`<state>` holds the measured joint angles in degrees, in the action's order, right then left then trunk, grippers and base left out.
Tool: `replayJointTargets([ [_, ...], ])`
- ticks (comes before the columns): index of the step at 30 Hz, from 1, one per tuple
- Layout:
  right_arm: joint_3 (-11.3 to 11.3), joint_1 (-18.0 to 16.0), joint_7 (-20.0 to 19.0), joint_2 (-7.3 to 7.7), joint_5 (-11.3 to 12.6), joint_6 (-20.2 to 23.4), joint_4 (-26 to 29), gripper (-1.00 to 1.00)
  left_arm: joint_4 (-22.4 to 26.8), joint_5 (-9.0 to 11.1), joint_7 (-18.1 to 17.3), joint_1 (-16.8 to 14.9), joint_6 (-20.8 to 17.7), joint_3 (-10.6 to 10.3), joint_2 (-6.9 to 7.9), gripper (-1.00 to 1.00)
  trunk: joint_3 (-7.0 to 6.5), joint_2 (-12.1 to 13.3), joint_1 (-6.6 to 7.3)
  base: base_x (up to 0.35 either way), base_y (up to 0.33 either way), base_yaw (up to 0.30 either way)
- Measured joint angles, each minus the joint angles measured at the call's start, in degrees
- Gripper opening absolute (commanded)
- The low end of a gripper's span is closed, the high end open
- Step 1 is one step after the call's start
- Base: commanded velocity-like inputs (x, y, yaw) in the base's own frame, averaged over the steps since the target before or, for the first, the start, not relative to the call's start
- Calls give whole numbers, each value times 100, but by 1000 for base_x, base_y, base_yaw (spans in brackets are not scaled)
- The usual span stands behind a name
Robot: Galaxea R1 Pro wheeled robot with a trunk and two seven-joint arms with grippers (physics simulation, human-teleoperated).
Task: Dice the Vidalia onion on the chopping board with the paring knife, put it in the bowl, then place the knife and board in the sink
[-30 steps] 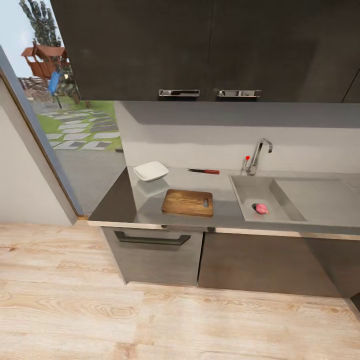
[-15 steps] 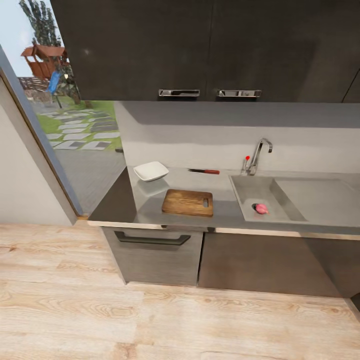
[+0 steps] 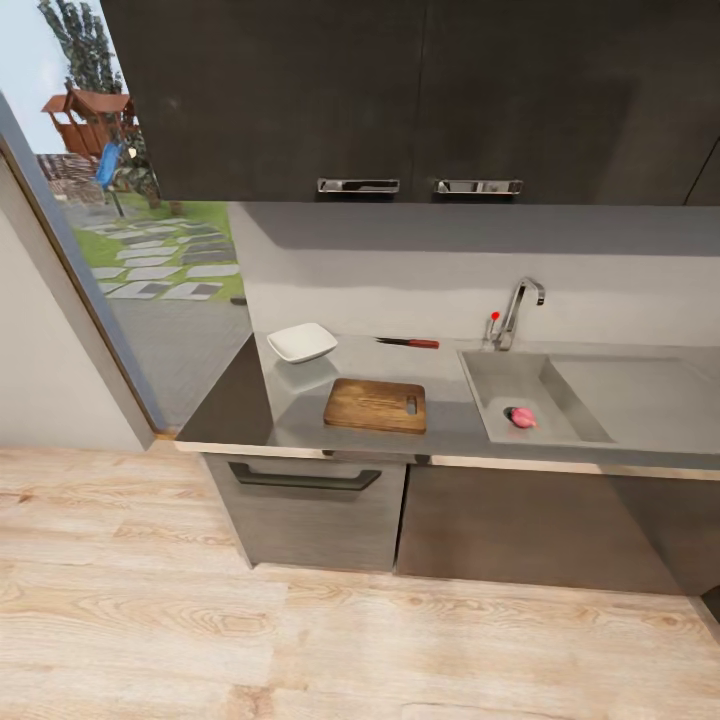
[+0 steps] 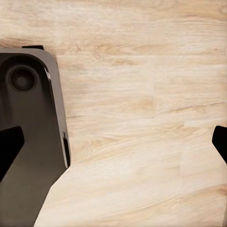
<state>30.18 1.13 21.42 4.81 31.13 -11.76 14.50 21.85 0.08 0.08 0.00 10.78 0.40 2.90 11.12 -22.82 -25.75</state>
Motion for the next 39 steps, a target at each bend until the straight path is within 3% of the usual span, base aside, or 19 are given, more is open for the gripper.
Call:
replayJointTargets([
  [15,1,0,0,-22,0,-1,-17,100,0,0,0,0,0,0,0,100,0,0,0,0,0,0],
  [17,2,0,0,-69,-5,0,-21,100,0,0,0,0,0,0,0,100,0,0,0,0,0,0],
  [21,-16,0,0,-382,12,-2,-52,100,0,0,-2,0,3,0,0,100,0,0,0,0,0,0],
  [22,-48,1,-8,-456,10,10,-418,100,1,0,-1,0,1,0,0,100,1,0,0,0,0,0],
  [27,-110,0,-10,-467,-258,6,-796,100,0,0,-3,0,2,0,0,100,0,0,0,0,0,0],
  [29,-263,0,-11,-473,-481,5,-860,100,0,0,-3,0,3,0,0,100,0,0,0,0,0,0],
  [31,-580,0,-11,-477,-785,4,-900,100,0,0,-1,0,1,0,0,100,0,0,0,0,0,0],
  [33,-1068,0,-11,-484,-1189,4,-924,100,0,0,-2,0,1,0,0,100,0,0,0,0,0,0],
  [36,-1974,-1,-8,-493,-1969,3,-937,100,0,0,-1,0,0,0,0,100,0,0,0,0,0,0],
  [39,-2542,-1,-8,-503,-2486,2,-934,100,0,0,-2,0,0,0,0,100,0,0,0,0,0,0],
])
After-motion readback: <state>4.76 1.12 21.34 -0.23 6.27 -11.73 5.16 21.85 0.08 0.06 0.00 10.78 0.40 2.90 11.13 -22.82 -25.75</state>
